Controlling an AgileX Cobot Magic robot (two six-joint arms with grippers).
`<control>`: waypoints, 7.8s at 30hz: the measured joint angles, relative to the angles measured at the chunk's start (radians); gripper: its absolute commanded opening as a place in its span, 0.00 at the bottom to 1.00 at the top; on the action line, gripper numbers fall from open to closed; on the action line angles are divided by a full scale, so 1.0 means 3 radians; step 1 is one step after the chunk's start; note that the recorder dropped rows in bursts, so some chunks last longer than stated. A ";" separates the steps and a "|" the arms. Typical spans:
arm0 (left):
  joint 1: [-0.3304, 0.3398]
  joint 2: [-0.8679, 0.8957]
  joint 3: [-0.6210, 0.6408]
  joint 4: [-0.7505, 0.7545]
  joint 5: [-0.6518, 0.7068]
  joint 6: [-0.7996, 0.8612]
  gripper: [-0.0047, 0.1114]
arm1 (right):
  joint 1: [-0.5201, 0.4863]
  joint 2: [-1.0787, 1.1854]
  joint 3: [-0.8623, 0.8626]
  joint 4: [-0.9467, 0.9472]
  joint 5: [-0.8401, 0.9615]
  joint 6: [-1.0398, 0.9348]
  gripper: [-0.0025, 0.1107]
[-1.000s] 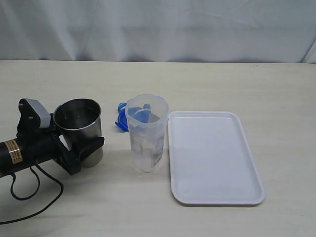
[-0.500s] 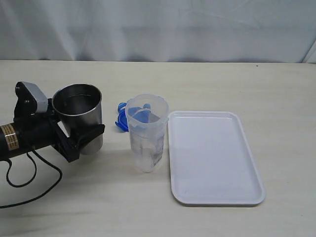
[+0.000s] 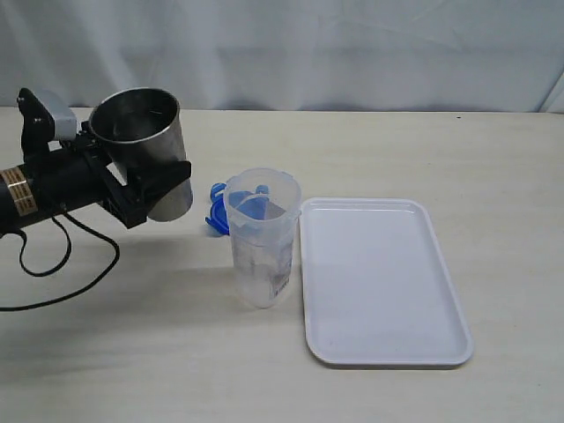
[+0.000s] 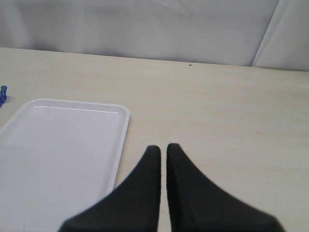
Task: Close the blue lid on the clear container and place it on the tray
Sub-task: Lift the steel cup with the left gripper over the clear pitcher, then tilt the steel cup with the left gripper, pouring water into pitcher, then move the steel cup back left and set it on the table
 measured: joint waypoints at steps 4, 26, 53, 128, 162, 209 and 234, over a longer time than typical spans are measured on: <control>-0.0022 0.0000 -0.0199 0.0025 0.0000 -0.0171 0.04 | 0.0000 0.0000 0.0000 0.0000 0.0000 0.0000 0.06; -0.0697 0.0000 -0.0954 0.0111 0.0756 -0.0074 0.04 | 0.0000 0.0000 0.0000 0.0000 0.0000 0.0000 0.06; -0.0697 0.0000 -0.0954 0.0503 0.0932 0.0791 0.04 | 0.0000 0.0000 0.0000 0.0000 0.0000 0.0000 0.06; -0.0697 0.0000 -0.0954 0.0455 0.0938 0.1938 0.04 | 0.0000 0.0000 0.0000 0.0000 0.0000 0.0000 0.06; -0.0202 0.0944 -0.1938 -0.1394 0.1673 0.0124 0.04 | 0.0000 0.0000 0.0000 0.0000 0.0000 0.0000 0.06; 0.0305 0.1723 -0.2131 -0.1569 0.1176 0.0305 0.81 | 0.0000 0.0000 0.0000 0.0000 0.0000 0.0000 0.06; 0.0305 0.1541 -0.1578 -0.1614 0.1122 0.0322 0.81 | 0.0000 0.0000 0.0000 0.0000 0.0000 0.0000 0.06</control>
